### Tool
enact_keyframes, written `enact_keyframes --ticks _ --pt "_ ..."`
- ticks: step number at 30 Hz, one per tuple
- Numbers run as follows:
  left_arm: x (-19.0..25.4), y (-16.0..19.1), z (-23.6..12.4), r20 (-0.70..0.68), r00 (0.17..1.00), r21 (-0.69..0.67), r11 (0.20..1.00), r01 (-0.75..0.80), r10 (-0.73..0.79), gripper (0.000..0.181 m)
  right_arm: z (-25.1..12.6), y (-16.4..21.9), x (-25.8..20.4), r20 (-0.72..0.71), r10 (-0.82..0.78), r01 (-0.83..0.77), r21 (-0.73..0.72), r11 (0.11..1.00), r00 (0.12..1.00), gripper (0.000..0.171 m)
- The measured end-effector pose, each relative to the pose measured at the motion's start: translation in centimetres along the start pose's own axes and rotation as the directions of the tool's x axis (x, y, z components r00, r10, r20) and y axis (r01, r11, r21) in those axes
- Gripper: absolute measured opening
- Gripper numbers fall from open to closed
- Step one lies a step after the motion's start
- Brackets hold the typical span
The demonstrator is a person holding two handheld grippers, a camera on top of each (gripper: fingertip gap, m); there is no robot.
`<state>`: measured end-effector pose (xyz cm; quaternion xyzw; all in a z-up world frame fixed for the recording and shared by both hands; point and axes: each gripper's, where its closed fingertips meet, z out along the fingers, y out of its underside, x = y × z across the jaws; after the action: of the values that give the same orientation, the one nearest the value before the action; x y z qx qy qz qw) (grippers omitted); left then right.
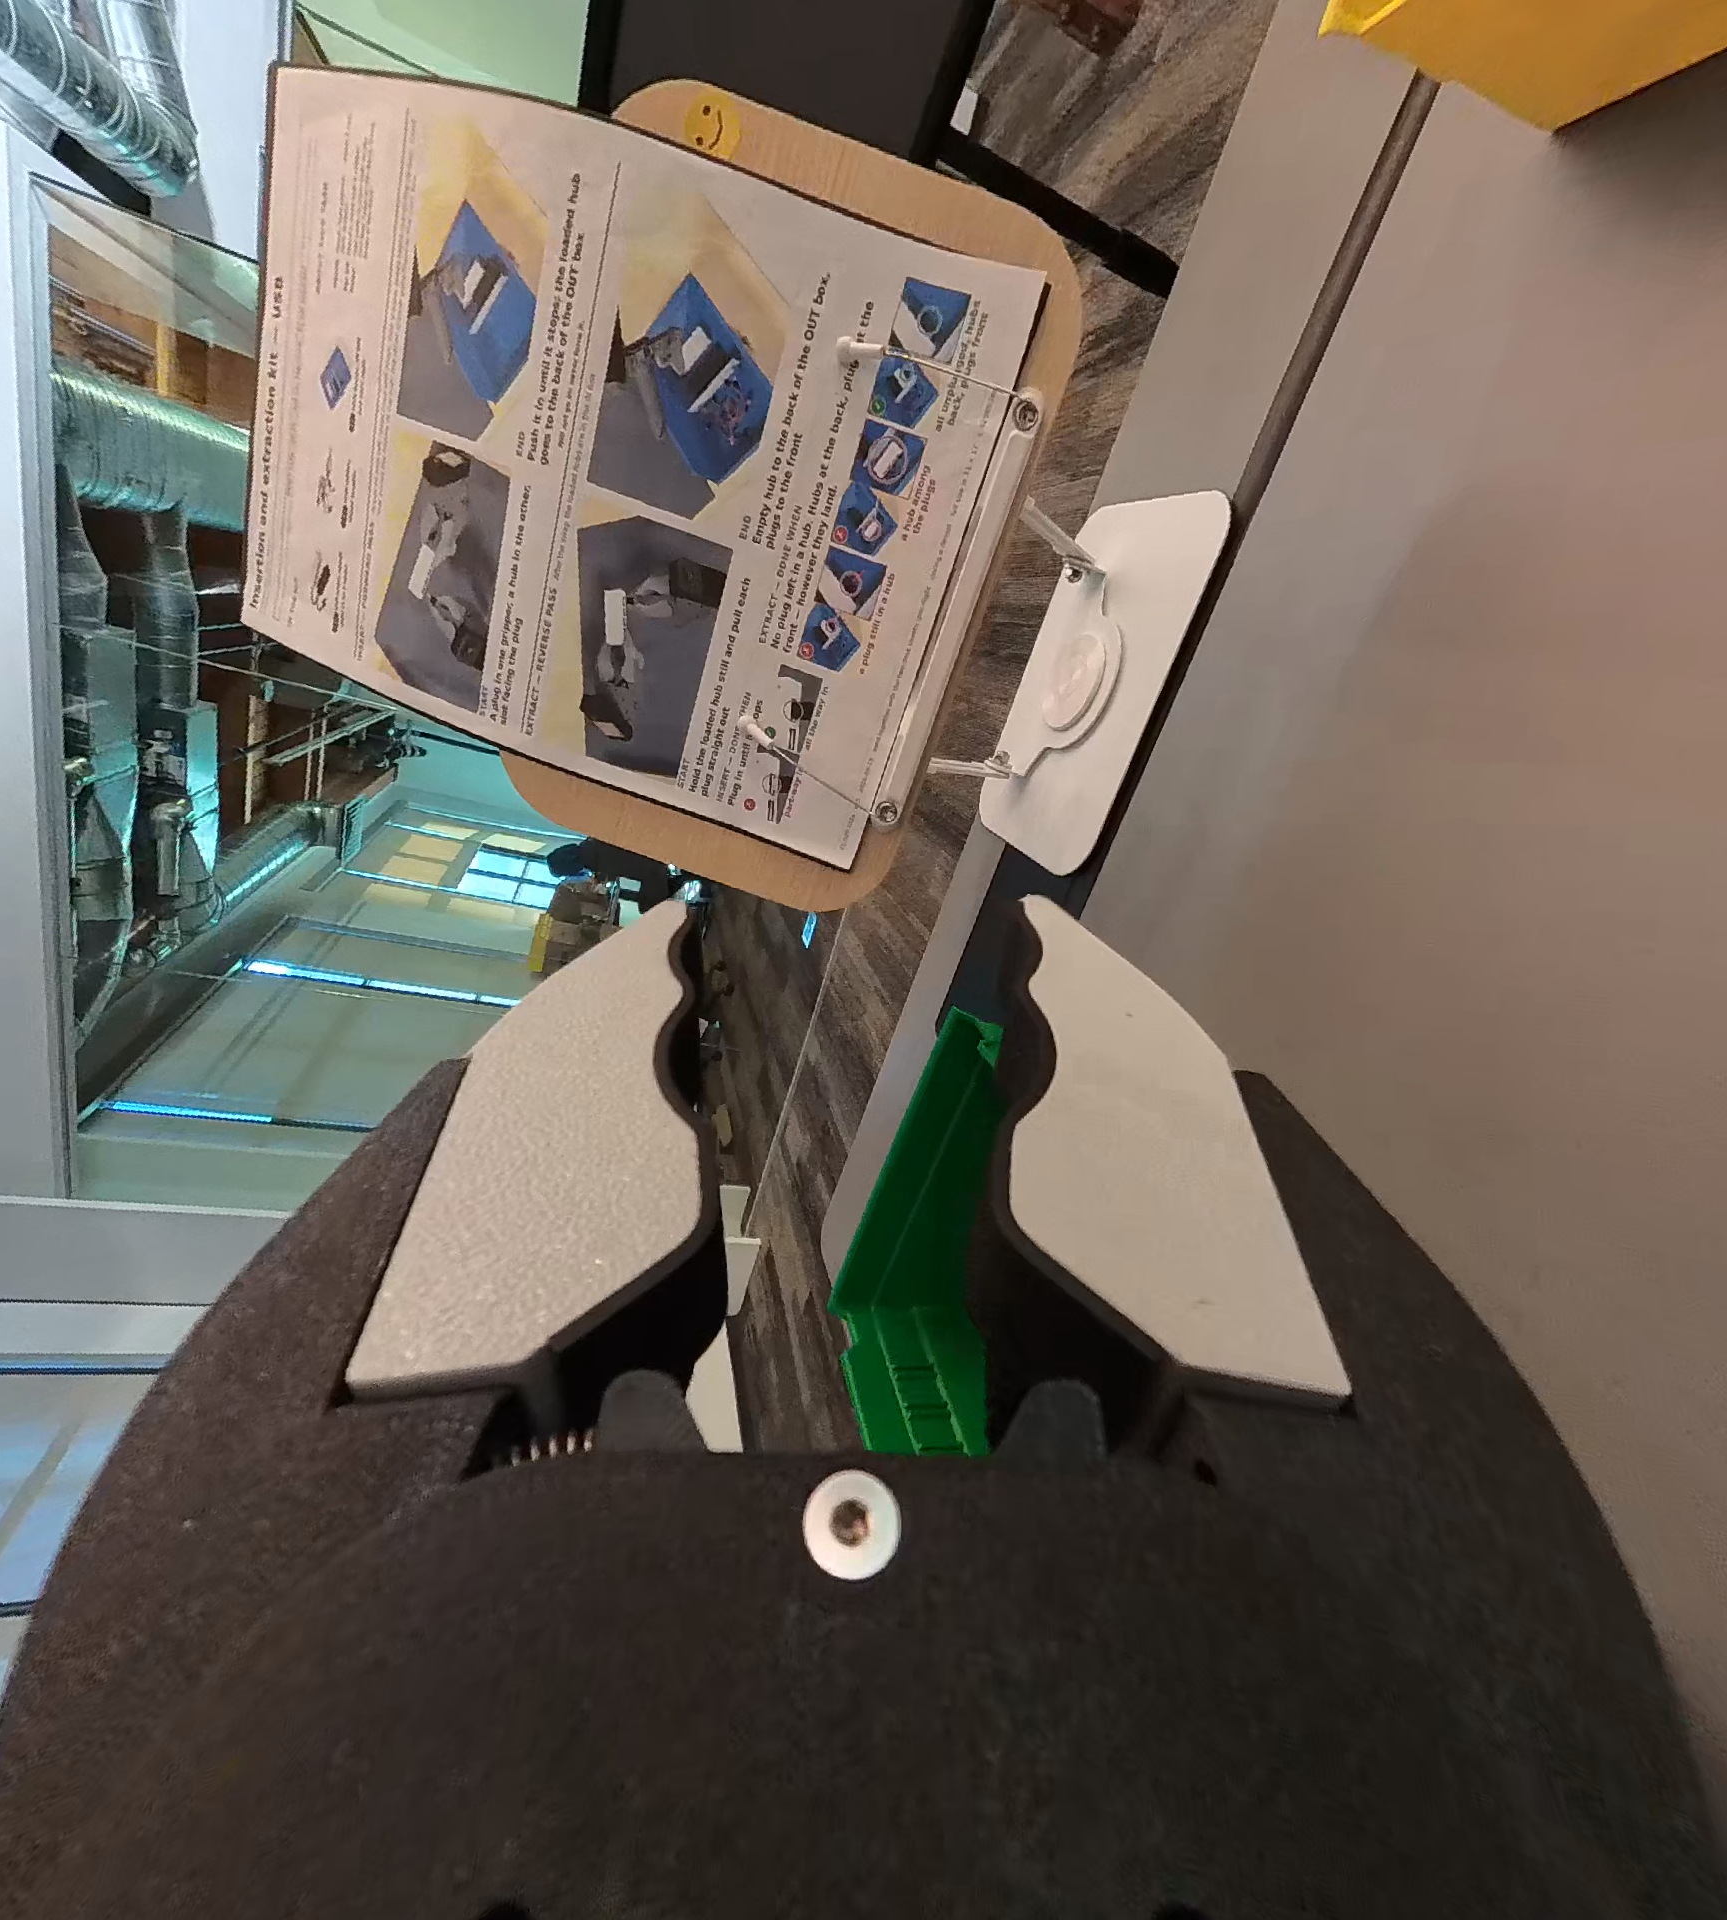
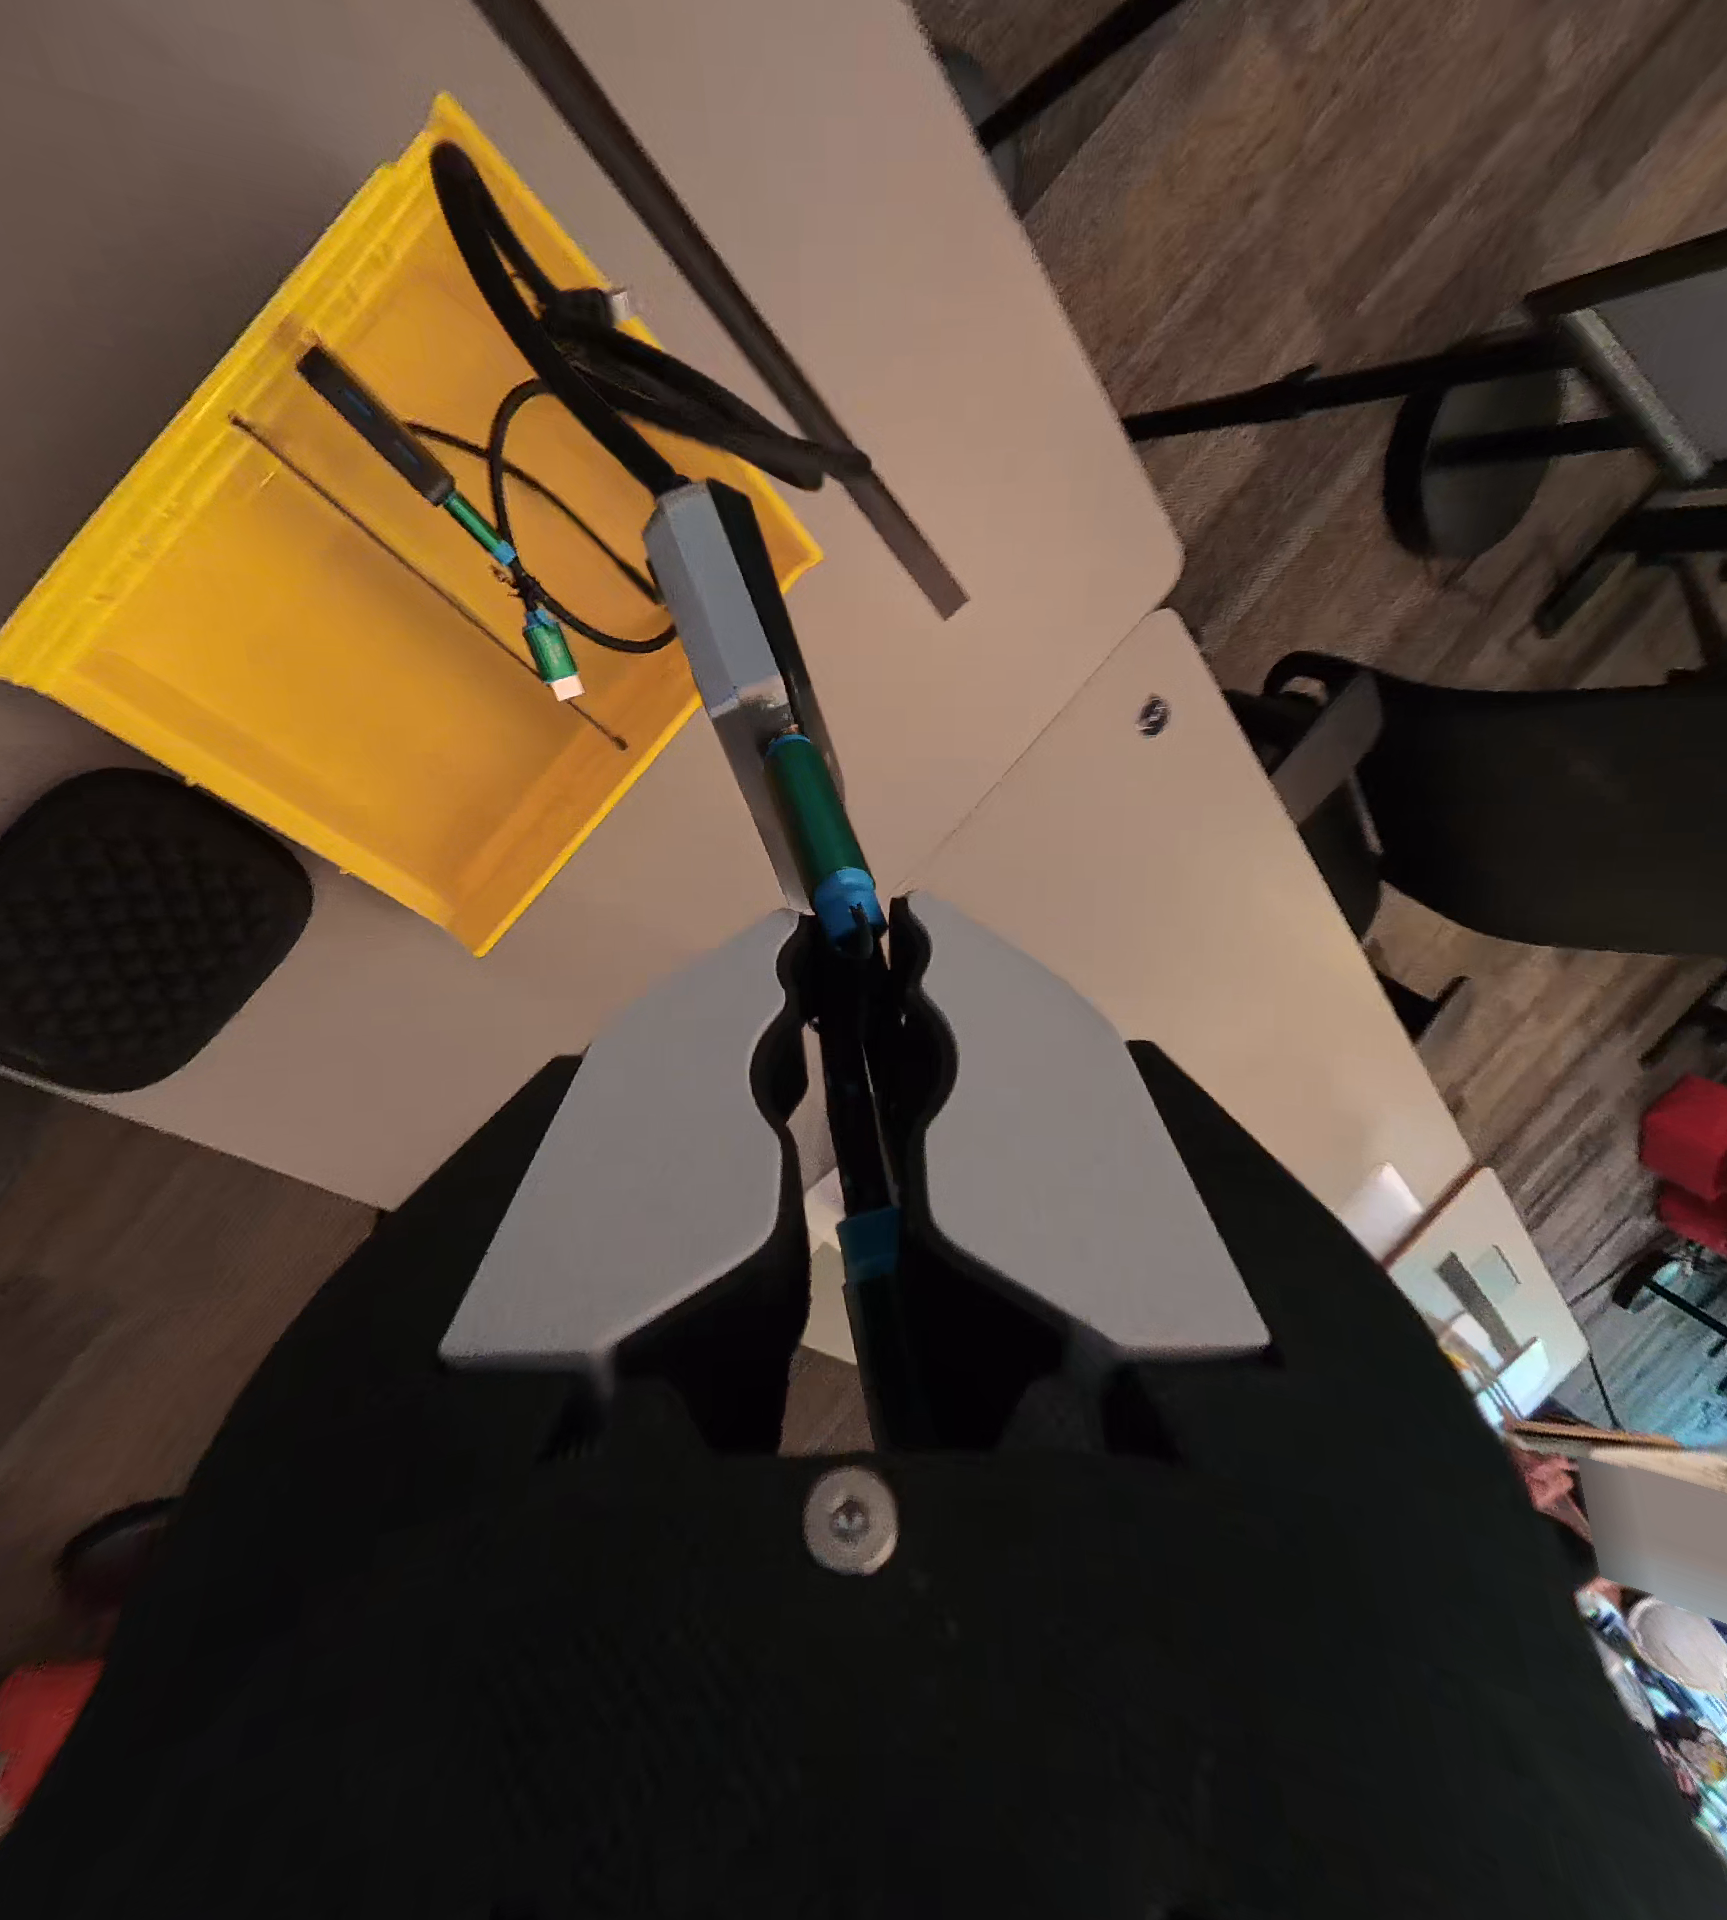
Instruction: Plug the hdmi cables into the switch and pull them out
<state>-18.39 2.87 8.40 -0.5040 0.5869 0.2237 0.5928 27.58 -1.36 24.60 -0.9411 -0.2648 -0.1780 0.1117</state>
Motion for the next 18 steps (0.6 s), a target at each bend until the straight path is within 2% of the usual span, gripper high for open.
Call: enact_keyframes --ticks 5,11,18 --pt "0.1 0.2 0.2 -0.007 1.0 -0.008 1.0 0.003 -0.003 0.054 2.7 -0.4 -2.1 0.109 -0.034 0.036 -0.018 0.999 0.993 0.014" --pt "0.3 0.3 0.5 -0.015 1.0 -0.016 1.0 -0.003 0.003 0.054 2.7 -0.3 -2.1 0.082 -0.067 0.074 -0.076 0.994 0.994 0.015" --pt "1.3 0.3 0.7 -0.04 0.999 -0.032 0.999 -0.032 0.031 0.05 10.2 -3.3 -5.4 0.23 -0.123 0.132 -0.027 0.991 0.966 0.015"
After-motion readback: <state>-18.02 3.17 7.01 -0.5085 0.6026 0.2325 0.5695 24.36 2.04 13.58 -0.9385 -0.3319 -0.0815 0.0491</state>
